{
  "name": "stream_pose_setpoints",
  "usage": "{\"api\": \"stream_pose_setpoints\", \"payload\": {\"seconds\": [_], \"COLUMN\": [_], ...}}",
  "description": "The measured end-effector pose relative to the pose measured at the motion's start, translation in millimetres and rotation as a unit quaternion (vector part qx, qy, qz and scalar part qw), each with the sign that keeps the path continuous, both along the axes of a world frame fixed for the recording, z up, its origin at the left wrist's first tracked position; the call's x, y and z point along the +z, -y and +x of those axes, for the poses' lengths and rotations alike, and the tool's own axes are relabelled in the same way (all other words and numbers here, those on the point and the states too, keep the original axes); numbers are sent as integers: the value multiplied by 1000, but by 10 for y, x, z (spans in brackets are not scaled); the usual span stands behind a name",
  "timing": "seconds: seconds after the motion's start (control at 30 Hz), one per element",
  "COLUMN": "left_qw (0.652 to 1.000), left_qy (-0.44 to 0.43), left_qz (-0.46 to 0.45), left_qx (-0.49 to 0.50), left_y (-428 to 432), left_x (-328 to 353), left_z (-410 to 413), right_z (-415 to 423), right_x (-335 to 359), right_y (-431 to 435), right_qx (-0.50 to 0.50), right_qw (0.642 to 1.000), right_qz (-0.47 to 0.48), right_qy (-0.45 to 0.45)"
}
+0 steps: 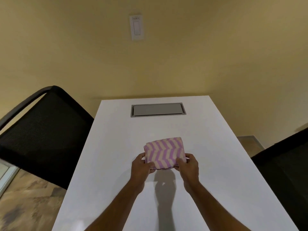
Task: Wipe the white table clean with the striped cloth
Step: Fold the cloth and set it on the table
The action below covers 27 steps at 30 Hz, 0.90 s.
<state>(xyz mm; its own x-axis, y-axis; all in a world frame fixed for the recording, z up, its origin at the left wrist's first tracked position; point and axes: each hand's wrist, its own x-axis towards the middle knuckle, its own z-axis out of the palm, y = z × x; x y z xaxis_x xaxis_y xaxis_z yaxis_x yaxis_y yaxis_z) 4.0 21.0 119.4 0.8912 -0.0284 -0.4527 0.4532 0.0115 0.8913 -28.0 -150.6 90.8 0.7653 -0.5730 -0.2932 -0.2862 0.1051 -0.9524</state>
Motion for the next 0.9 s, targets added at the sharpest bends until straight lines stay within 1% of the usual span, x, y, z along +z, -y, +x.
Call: {"api": "stream_pose_setpoints", "payload": {"seconds": [0.17, 0.37, 0.5, 0.57, 0.73, 0.8, 0.9], "left_qw": [1000, 998, 994, 989, 978, 961, 908], "left_qy": [7, 29, 44, 46, 58, 89, 126], "left_qz": [11, 55, 104, 143, 200, 260, 391], "left_qx": [5, 0, -3, 5, 2, -25, -76], "left_y": [140, 293, 379, 412, 444, 452, 455], "left_x": [-285, -636, -820, -896, -1054, -1081, -1109], "left_z": [407, 754, 827, 813, 778, 754, 692], "right_z": [427, 761, 829, 810, 744, 732, 702], "right_x": [-332, -604, -778, -862, -998, -1014, -1019], "right_y": [148, 305, 376, 390, 433, 447, 459], "right_qx": [19, 21, 13, 10, 19, 35, 53], "right_qw": [999, 997, 996, 995, 990, 985, 975], "right_qz": [-32, -70, -86, -89, -138, -165, -208], "right_qy": [-8, -12, -23, -32, -34, -40, -59]}}
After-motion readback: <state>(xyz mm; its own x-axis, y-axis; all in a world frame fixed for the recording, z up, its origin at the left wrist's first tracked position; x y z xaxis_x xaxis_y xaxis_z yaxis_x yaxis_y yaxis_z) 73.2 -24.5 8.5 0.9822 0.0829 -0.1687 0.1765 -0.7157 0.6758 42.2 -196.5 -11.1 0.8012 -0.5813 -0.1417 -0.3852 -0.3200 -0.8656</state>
